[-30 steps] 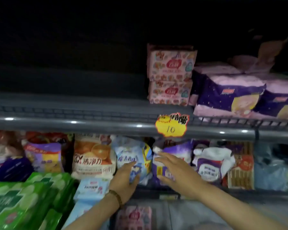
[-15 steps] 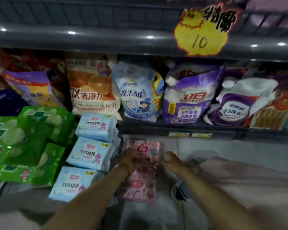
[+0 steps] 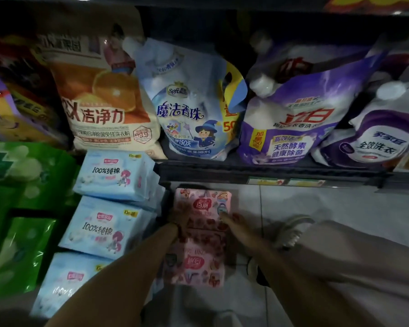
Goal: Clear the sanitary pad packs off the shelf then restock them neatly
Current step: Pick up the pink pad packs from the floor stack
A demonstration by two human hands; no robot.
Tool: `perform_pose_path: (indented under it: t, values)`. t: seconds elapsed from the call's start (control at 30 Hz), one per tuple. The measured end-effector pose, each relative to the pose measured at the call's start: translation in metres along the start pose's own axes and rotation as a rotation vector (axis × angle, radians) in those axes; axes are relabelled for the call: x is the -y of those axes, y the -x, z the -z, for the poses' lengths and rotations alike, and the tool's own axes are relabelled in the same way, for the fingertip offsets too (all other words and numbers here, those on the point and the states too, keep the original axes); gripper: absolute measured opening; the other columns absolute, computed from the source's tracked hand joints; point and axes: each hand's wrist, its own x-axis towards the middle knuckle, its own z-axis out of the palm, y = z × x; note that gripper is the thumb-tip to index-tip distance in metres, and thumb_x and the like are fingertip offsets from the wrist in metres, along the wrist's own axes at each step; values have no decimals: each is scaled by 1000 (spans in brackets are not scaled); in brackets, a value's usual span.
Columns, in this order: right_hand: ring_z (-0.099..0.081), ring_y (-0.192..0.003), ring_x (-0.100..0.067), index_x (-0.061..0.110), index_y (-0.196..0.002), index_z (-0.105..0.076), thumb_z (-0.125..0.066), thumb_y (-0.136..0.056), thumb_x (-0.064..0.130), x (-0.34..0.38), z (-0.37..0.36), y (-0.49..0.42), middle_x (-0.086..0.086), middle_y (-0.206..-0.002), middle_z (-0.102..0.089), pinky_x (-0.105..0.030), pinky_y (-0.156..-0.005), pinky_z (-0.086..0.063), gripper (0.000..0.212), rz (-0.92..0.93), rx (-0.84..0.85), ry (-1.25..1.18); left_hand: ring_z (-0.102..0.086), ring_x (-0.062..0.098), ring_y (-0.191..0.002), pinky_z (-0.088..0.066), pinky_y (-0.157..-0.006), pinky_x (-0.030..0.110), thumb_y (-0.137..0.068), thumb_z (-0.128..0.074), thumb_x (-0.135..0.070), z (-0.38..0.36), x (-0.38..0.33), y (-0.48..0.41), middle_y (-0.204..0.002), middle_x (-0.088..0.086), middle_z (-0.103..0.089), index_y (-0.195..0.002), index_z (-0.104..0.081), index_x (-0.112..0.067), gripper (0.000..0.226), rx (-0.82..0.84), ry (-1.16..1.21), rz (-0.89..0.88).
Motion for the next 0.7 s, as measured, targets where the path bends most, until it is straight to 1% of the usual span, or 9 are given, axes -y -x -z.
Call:
perform_pose_path:
  t: [0.07, 0.17, 0.2, 0.27, 0.37, 0.43, 0.5, 0.6, 0.7]
  values:
    - [-70, -93, -24, 9, -114, -60, -55, -88, 52, 1, 0, -4, -10, -103, -72, -37, -79, -56, 51, 3, 55, -72, -50, 12, -65, -41, -54, 23, -100, -41, -35, -1, -1, -6, -78, 5, -56, -84, -53, -15, 28, -67, -44, 4]
    - [-70, -96, -21, 15, -118, -60, -51, -93, 47, 2, -3, -9, -7, -107, -72, -32, -75, -55, 41, -18, 93, -182, -54, 14, -68, -43, -52, 21, -95, -44, -49, -4, 1, -6, -80, 4, -57, -86, -55, -17, 36, -87, -35, -8]
    - [-70, -97, -21, 16, -118, -60, -51, -93, 47, 4, -4, -9, -6, -108, -72, -33, -77, -54, 40, -32, 94, -214, -58, 19, -76, -46, -55, 23, -93, -45, -53, -4, 2, -6, -88, 8, -61, -93, -58, -15, 41, -93, -1, -5]
    - [-68, -95, -21, 16, -114, -63, -52, -93, 48, 7, 0, -9, -6, -108, -72, -32, -76, -52, 40, -50, 90, -262, -60, 30, -97, -50, -71, 32, -93, -47, -53, -3, -4, -1, -109, 15, -62, -112, -60, -10, 49, -122, 41, -24]
    - [-63, -91, -16, 19, -107, -63, -47, -95, 46, 8, 9, -5, -3, -103, -69, -27, -71, -47, 33, -34, 55, -326, -52, 27, -108, -41, -88, 33, -98, -41, -42, 0, -20, 14, -129, 18, -54, -129, -51, -3, 51, -169, -82, -120]
    - [-65, -92, -21, 18, -110, -63, -50, -95, 42, 6, 14, 1, -4, -99, -71, -34, -79, -51, 31, -19, 41, -419, -45, 31, -124, -37, -99, 35, -97, -41, -46, 0, -29, 26, -143, 17, -42, -141, -36, -5, 60, -125, -99, -119]
    - [-68, -87, -24, 15, -113, -63, -56, -92, 34, 4, 17, 10, -7, -93, -74, -41, -84, -52, 30, 16, 26, -479, -40, 32, -131, -33, -103, 33, -97, -42, -45, 3, -32, 37, -147, 14, -38, -144, -31, -8, 61, -71, -73, -126]
    - [-69, -84, -25, 14, -115, -63, -60, -90, 28, 3, 19, 32, -7, -94, -74, -37, -79, -54, 29, 62, 56, -452, -45, 29, -128, -40, -93, 27, -97, -48, -38, 10, -22, 51, -143, 12, -43, -145, -31, -10, 59, -15, 3, -95]
    - [-67, -83, -22, 17, -104, -65, -64, -87, 27, -1, 24, 61, -7, -95, -72, -28, -71, -53, 20, 49, 99, -400, -59, 30, -111, -55, -72, 29, -82, -63, -54, 15, -4, 68, -130, 14, -57, -138, -44, -11, 73, 46, 40, -103]
